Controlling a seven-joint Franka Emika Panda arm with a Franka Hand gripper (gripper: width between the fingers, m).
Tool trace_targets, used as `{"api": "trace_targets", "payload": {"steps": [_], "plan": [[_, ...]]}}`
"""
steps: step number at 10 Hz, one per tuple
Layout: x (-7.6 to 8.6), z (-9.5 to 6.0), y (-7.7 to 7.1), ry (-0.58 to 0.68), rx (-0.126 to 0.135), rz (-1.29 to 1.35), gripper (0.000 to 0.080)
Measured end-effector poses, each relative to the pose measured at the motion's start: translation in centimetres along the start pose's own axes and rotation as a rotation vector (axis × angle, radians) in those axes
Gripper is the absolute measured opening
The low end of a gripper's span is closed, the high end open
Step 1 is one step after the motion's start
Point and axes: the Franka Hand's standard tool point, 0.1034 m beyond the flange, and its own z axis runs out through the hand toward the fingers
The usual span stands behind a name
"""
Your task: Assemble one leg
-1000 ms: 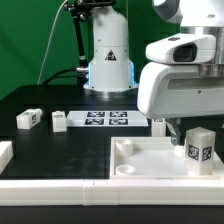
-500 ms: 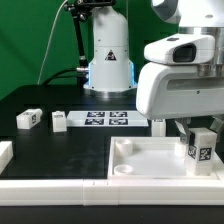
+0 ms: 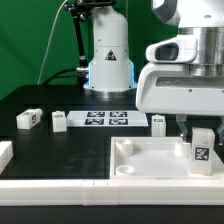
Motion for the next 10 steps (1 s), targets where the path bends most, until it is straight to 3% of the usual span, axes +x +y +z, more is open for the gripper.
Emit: {"api": "trace_targets", "payload": {"steps": [4, 5, 6, 7, 8, 9, 10], "plan": [[0.02, -0.04, 0.23, 0.018, 0.067, 0.540, 0.0290], [0.11, -0.06, 0.27, 0.013, 0.071, 0.601, 0.0290], [0.03, -0.07, 0.12, 0.007, 0.076, 0.669, 0.0344], [0.00, -0.04, 0.10, 0.008, 0.075, 0.638, 0.0482], [-0.03, 0.00, 0.09, 0.009, 0.073, 0.587, 0.0482], [-0.29, 0.10, -0.07, -0.006, 0.056, 0.514, 0.0592], [-0.22, -0.03, -0.46, -0.027, 0.033, 0.407, 0.0638]]}}
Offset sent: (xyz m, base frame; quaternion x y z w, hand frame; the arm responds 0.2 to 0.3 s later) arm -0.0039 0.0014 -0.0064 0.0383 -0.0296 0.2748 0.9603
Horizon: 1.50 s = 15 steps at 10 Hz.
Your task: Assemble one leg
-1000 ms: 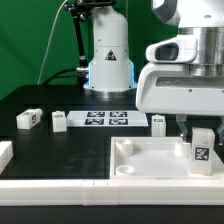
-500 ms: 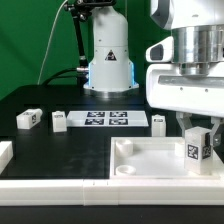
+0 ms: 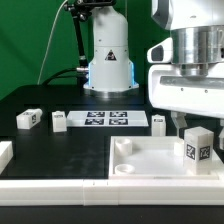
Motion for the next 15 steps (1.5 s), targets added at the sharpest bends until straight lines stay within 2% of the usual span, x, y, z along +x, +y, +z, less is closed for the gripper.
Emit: {"api": "trace_targets", "payload": {"steps": [2, 5, 8, 10, 12, 13, 14, 15], "plan": [[0.83, 0.09, -0.01, -0.005, -0.007, -0.306, 0.0646], [0.96, 0.12, 0.00, -0.005, -0.014, -0.600, 0.0649], [0.88, 0.12, -0.06, 0.000, -0.022, -0.802, 0.0649], [1.04, 0.12, 0.05, 0.004, -0.038, -0.994, 0.0649], [1.20, 0.11, 0.15, 0.005, -0.042, -1.077, 0.0649], [1.19, 0.12, 0.15, 0.005, -0.041, -1.066, 0.0604], [1.19, 0.12, 0.15, 0.005, -0.041, -1.052, 0.0604], [1.19, 0.12, 0.15, 0.006, -0.040, -1.020, 0.0428]]}}
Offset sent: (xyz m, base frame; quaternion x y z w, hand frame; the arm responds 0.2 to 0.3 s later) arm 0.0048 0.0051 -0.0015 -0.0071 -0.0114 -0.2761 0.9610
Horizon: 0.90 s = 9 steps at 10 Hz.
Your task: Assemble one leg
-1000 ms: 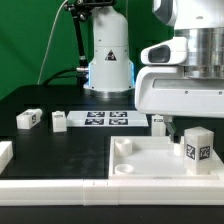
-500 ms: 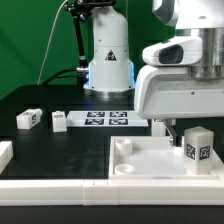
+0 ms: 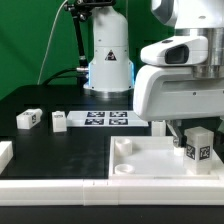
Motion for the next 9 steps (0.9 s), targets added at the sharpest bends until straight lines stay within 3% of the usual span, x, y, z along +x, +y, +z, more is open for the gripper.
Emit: {"api": "trace_targets", "payload": {"steps": [1, 2, 5, 9], "plan": [[0.0, 0.0, 0.0, 0.000, 0.000, -0.001, 0.0428], [0.0, 0.0, 0.0, 0.000, 0.003, 0.046, 0.0290], [0.0, 0.1, -0.1, 0.012, 0.005, 0.415, 0.0290], [-0.5, 0.1, 2.0, 0.024, -0.042, 0.816, 0.0296]]}}
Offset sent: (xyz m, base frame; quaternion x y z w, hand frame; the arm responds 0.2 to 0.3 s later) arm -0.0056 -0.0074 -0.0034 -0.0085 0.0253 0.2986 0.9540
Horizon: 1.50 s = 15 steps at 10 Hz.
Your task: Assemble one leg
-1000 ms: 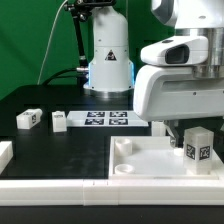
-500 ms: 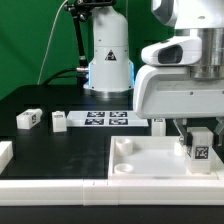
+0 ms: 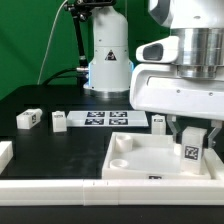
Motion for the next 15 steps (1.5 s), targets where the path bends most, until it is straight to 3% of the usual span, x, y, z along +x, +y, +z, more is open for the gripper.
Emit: {"api": "trace_targets", "payload": {"steps": [3, 4, 5, 6, 7, 15], "plan": [[0.58, -0.01, 1.08, 0.007, -0.026, 0.120, 0.0301], [0.53, 0.00, 1.02, 0.007, -0.025, 0.118, 0.0379], [0.53, 0.01, 1.03, 0.007, -0.025, 0.118, 0.0379], [0.53, 0.01, 1.02, 0.007, -0.025, 0.118, 0.0571], [0.52, 0.01, 1.02, 0.007, -0.025, 0.118, 0.0627], [0.52, 0.01, 1.02, 0.007, -0.025, 0.118, 0.0649]]}}
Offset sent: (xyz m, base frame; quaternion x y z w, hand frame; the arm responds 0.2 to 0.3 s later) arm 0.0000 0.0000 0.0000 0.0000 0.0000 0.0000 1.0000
